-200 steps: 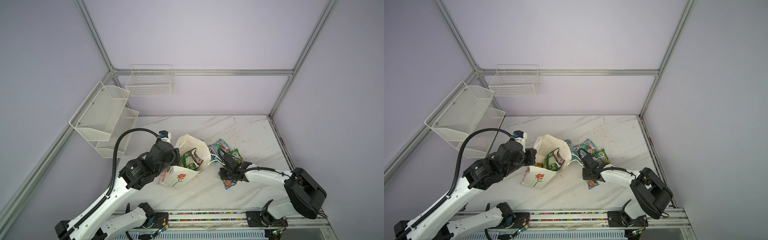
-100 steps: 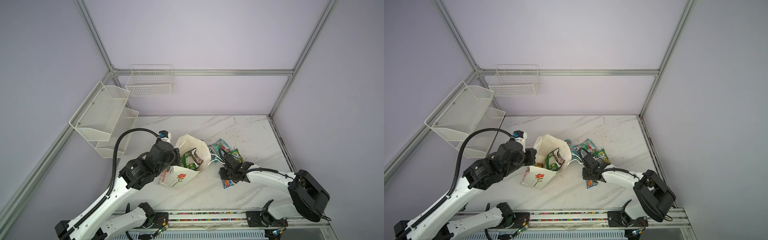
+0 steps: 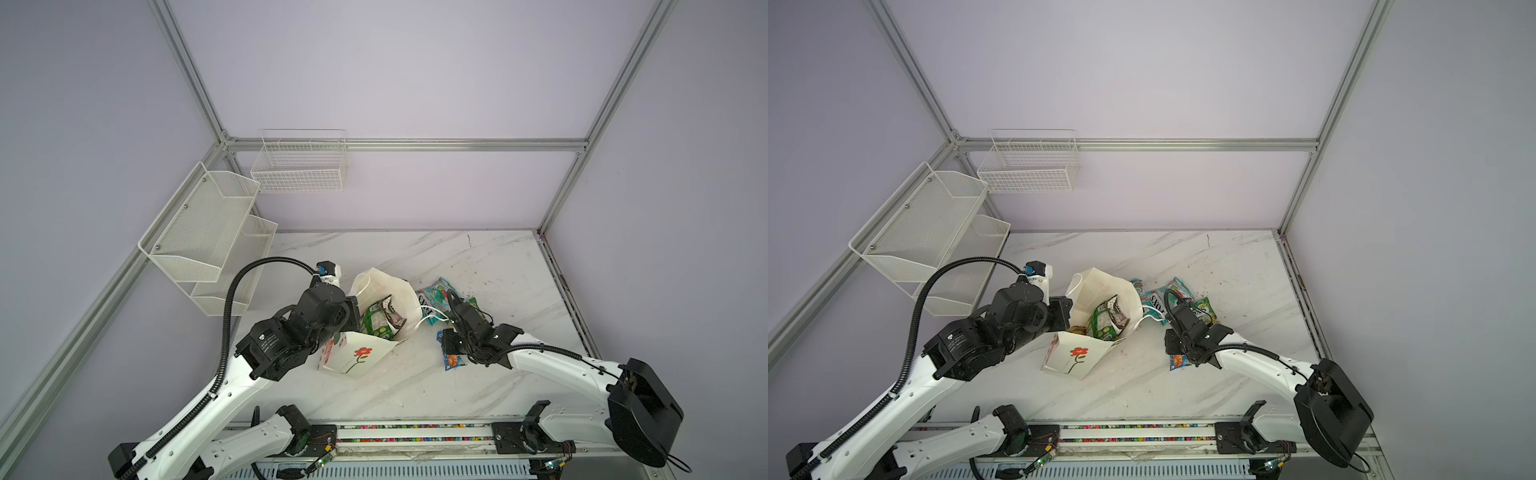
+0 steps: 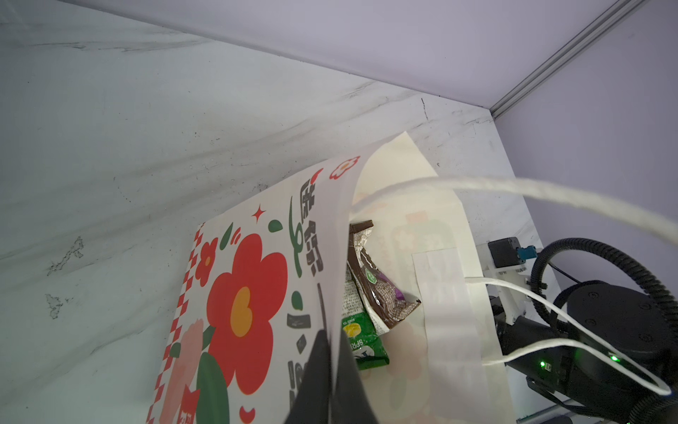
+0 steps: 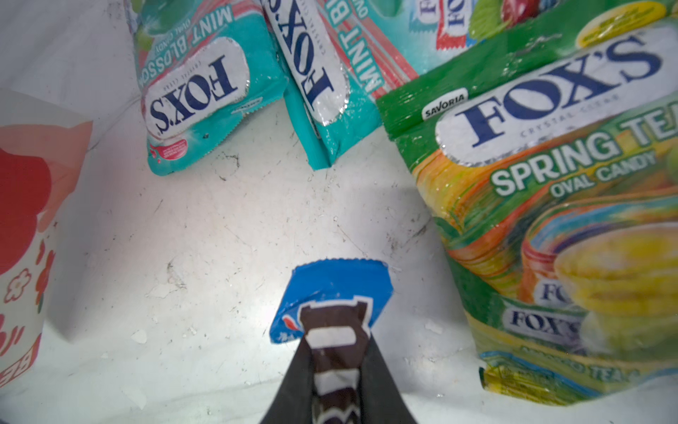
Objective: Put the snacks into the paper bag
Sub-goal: 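Lift the M&M's pack off the table with the right gripper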
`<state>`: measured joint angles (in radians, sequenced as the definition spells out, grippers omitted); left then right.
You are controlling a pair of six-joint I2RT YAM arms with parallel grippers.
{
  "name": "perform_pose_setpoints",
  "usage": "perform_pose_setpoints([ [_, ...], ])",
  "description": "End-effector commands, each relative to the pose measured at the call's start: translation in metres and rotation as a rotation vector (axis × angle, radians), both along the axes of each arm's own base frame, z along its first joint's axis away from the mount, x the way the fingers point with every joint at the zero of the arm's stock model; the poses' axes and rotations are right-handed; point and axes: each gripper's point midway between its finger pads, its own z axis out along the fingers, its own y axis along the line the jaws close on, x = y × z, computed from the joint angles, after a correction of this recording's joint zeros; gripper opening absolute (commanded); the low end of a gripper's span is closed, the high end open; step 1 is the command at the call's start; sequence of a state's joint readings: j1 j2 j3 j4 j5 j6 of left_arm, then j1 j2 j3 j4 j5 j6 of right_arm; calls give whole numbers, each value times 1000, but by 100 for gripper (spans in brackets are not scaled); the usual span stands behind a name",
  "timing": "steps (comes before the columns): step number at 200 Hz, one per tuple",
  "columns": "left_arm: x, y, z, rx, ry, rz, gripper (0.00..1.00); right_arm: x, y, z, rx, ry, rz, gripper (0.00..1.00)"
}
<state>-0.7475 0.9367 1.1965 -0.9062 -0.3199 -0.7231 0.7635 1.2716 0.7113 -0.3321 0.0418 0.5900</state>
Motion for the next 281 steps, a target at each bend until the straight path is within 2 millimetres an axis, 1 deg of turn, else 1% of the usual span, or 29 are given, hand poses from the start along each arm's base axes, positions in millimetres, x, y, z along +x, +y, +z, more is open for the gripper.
perform_pose_setpoints([
  [1,6,-1,30,-98,-105,31,0,5,2,23,37,-35,-12,21],
  [53,6,-1,29,-97,-104,31,0,6,4,53,104,-98,-16,18],
  [108,6,1,28,-89,-104,35,0,12,-3,85,132,-170,-59,17],
  [168,4,7,29,-77,-109,48,0,16,-9,110,131,-232,-74,18],
  [281,1,13,26,-63,-110,62,0,15,-21,153,167,-333,-100,15],
])
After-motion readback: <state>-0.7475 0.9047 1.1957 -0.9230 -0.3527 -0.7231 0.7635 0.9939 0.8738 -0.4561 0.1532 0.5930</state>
